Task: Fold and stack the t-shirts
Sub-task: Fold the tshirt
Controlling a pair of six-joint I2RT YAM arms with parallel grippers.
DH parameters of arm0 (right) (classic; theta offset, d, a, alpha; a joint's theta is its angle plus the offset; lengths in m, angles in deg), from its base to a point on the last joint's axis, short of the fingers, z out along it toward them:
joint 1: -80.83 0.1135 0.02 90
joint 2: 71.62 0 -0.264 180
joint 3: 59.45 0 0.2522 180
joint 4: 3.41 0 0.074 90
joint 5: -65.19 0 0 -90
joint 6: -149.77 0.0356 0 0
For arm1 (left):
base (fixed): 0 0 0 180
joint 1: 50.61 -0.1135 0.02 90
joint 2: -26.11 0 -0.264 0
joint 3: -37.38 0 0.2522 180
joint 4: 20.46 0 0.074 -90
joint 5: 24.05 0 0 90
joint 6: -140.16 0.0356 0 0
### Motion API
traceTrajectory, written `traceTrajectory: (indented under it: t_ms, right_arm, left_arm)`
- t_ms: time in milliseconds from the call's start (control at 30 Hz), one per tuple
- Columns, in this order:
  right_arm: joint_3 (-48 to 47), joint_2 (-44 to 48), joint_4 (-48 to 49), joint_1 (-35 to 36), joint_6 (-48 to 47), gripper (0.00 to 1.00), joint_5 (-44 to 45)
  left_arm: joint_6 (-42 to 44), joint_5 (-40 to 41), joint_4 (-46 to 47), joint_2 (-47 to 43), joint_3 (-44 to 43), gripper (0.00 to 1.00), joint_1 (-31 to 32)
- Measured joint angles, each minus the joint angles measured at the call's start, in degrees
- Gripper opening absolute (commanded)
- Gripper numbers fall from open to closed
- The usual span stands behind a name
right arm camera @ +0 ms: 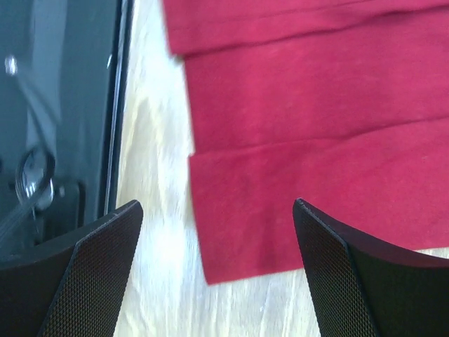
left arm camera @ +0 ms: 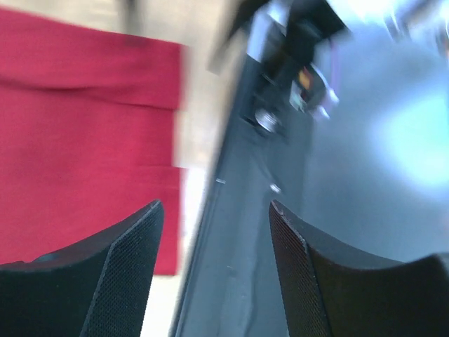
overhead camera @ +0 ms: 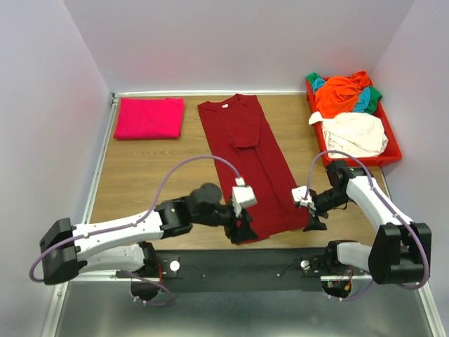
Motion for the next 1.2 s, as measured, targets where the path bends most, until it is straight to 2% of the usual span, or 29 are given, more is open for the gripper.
traceTrajectory:
  t_ms: [133,300,567,900,1033,1133,1167,1200]
  right_arm:
    - [1.5,2.7,-2.6,1.0,-5.7,0.90,3.8]
    - [2.0,3.8,-1.0,2.6,-6.1,0.82,8.3]
    - [4.0,3.8,3.3,3.7,-5.6,0.76,12.2]
    - [4.9,2.6,7.6,8.8,-3.4,0.70,14.0]
    - [5.0,2.0,9.0,9.0,-2.7,0.66,14.9]
    - [5.1,1.6,9.7,9.0,-2.3,0.64,15.4]
    - [5.1,1.5,9.9,9.0,-2.0,0.63,15.5]
    - [5.2,1.5,10.3,9.0,-1.9,0.61,15.8]
  left_arm:
    - [3.8,6.3,1.6,4.1,0.3,0.69,11.8]
    - [5.3,18.0,1.6,13.3,0.2,0.69,19.5]
    - [4.9,30.7,-0.7,23.4,-3.5,0.68,21.0]
    - [1.3,36.3,-5.9,34.6,-8.7,0.59,21.0]
    - [0.1,37.3,-6.8,36.6,-10.9,0.48,21.0]
    - [-0.6,37.7,-6.8,38.1,-12.4,0.32,21.0]
    - [-0.7,38.0,-6.8,38.3,-12.7,0.24,21.0]
    - [-0.9,38.3,-6.9,38.5,-12.8,0.20,21.0]
